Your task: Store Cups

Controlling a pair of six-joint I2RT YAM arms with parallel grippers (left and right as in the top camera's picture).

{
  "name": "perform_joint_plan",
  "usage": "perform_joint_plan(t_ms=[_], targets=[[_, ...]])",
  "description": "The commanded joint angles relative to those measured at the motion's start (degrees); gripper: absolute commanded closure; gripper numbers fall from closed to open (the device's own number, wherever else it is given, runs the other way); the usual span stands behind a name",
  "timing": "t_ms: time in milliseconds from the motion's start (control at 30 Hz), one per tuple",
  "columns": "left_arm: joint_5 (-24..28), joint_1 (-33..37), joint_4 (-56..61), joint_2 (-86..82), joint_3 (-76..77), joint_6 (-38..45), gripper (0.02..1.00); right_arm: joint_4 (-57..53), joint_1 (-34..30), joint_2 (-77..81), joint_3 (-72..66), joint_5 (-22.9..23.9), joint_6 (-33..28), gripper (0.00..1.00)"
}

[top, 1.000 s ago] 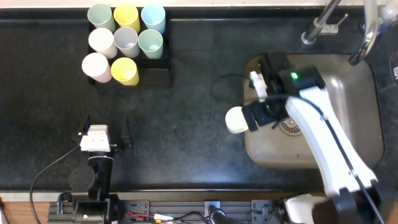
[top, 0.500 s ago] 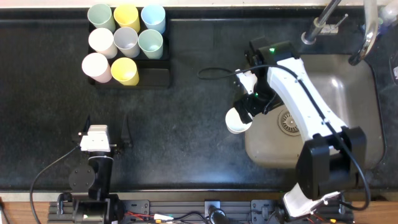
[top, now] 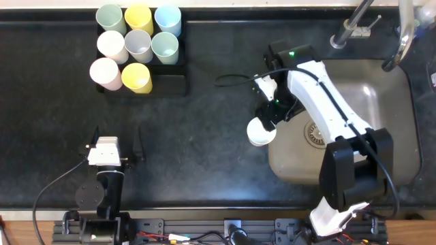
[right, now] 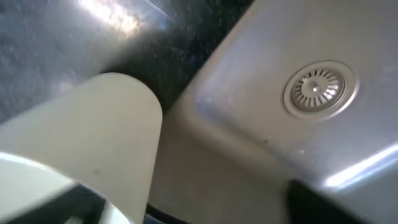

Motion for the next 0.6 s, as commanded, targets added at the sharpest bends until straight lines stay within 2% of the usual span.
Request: perform_joint_plan(t_ms=[33, 167, 300, 400, 600], targets=[[-0.13, -0.04, -0.26, -0.57, -0.07, 1.07, 0.020, -0.17, 0.74, 0.07, 1.22, -3.30, -1.27, 0.954], [-0.13, -0.04, -0.26, -0.57, -0.07, 1.05, 0.020, -0.61, 1.51, -0.22, 1.51, -3.50, -1.25, 0.956], [-0.11, -0.04, -0.26, -0.57, -0.07, 1.07, 0.020, -3.87, 2.12, -1.66, 6.60, -1.49, 0.79, 0.961], [-0.13, -0.04, -0.26, -0.57, -0.07, 1.07, 0.020, -9.07, 3.69, -2.23, 18.29, 0.50, 4.11, 0.958], [-0.13, -0.04, -0.26, -0.57, -0.07, 1.05, 0.023, -16.17, 9.16, 2.36, 44.13, -0.04, 7.17, 0.956]])
